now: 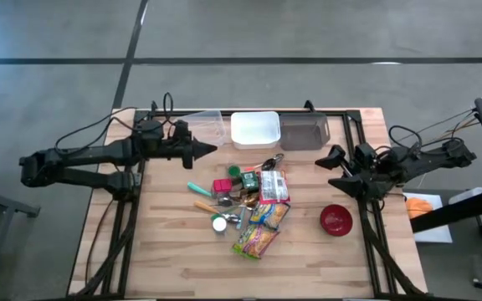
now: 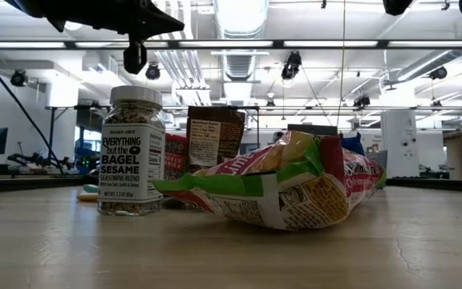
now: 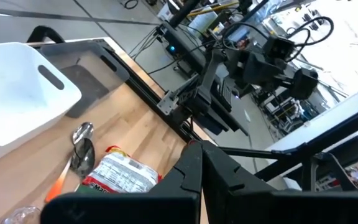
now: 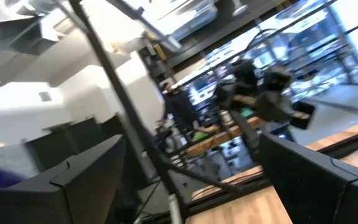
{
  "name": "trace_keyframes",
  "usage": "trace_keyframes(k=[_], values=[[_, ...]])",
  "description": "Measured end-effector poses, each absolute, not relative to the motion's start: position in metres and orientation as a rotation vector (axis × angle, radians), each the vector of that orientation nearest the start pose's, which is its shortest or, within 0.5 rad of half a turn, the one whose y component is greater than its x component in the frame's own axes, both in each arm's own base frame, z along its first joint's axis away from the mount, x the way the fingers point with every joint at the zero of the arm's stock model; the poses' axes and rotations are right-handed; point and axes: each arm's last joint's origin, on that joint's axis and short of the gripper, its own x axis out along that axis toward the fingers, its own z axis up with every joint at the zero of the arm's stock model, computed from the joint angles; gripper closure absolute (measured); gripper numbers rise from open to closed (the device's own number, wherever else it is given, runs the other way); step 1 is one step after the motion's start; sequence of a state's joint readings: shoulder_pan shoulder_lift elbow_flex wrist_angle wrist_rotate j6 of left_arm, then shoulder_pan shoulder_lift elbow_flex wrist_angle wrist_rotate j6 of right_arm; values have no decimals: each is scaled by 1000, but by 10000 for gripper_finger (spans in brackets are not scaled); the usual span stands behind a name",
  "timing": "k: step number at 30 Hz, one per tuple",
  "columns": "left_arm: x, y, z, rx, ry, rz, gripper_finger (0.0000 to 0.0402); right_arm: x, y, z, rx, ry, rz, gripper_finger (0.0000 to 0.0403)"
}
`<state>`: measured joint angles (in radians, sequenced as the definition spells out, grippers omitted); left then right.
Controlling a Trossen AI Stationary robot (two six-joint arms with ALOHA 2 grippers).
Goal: Pick & Place Food Item
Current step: Put the orange seasoning bag into the white bin
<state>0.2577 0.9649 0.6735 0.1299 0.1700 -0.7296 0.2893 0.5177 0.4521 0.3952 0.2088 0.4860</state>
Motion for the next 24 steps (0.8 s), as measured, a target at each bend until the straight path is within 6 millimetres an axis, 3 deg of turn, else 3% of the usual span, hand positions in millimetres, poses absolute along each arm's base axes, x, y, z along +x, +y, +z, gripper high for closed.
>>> trace_keyframes(k=[5, 24], values=[[211, 50, 292, -764, 120, 139, 401, 126, 29, 309, 552, -311, 81, 37], [211, 50, 296, -784, 85, 123, 401, 127, 29, 309, 550, -310, 73, 37]])
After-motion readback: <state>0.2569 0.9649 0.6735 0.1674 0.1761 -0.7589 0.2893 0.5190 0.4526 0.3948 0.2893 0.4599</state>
